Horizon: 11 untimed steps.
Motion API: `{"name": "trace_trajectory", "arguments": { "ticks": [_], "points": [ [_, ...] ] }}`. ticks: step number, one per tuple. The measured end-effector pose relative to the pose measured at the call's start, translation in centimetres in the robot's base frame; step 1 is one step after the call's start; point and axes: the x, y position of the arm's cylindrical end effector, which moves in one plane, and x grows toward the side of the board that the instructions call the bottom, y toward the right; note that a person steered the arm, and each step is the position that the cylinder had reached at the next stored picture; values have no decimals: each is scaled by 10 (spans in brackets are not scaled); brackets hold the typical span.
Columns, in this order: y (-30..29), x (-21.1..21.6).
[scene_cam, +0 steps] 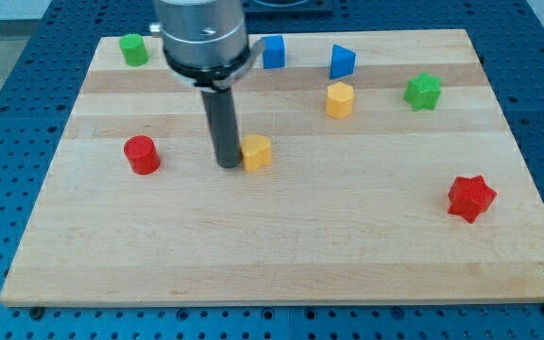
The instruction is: Place the yellow heart at the bottom side of the yellow hexagon
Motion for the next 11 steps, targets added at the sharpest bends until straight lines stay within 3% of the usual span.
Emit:
{"name": "trace_trajectory", "arguments": {
  "ticks": [4,8,11],
  "points": [
    [82,3],
    [89,-48],
    [96,-53]
  ]
}}
